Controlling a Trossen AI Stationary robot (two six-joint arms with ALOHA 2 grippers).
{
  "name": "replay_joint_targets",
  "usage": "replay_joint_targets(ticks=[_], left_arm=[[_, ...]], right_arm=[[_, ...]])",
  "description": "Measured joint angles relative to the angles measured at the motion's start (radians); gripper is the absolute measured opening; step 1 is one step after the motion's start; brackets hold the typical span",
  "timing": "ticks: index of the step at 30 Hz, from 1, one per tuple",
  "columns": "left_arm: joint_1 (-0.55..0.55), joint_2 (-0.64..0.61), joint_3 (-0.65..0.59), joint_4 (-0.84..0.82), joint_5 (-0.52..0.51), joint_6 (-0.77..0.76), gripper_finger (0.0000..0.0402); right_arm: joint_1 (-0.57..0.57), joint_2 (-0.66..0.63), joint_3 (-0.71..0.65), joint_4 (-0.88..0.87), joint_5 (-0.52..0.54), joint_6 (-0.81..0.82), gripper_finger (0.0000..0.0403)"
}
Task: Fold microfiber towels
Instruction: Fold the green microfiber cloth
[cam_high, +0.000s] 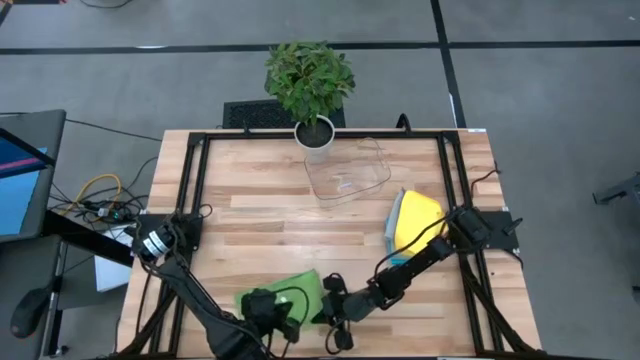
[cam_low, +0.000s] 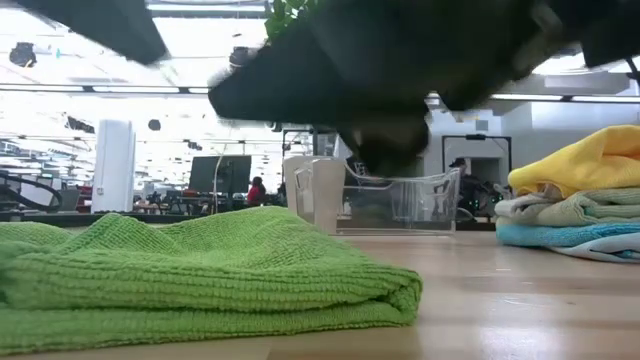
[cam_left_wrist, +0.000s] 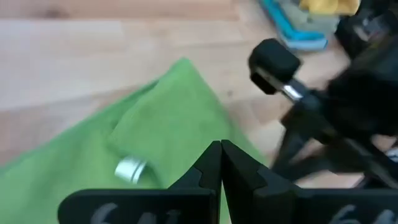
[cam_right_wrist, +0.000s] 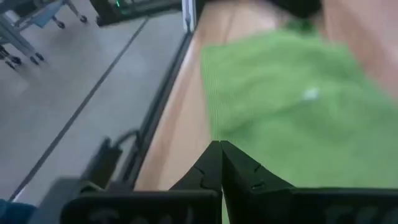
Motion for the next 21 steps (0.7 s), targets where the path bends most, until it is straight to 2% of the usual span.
replay_joint_targets(ticks=[3,7,12,17,21], left_arm=[[0.025,0.034,-0.002,0.009,-0.044,0.004,0.0],[0.059,0.096,-0.002,0.026,-0.028,0.009,0.0],[0.076,0.137,-0.002,0.027,-0.021,-0.043,0.0],[0.086,0.145,-0.025,0.066,0.047,0.041,0.0],[0.09,0.146,-0.097,0.128,0.088,0.024,0.0]], right_arm=[[-0.012,-0.037,0.001,-0.022,0.009,-0.056,0.0023],[-0.041,-0.049,0.001,-0.112,0.097,-0.087,0.0016],[-0.088,-0.049,-0.012,-0.157,0.116,-0.084,0.0023],[-0.135,-0.049,-0.048,-0.164,0.12,-0.063,0.0026],[-0.167,-0.049,-0.099,-0.17,0.119,-0.022,0.0017]])
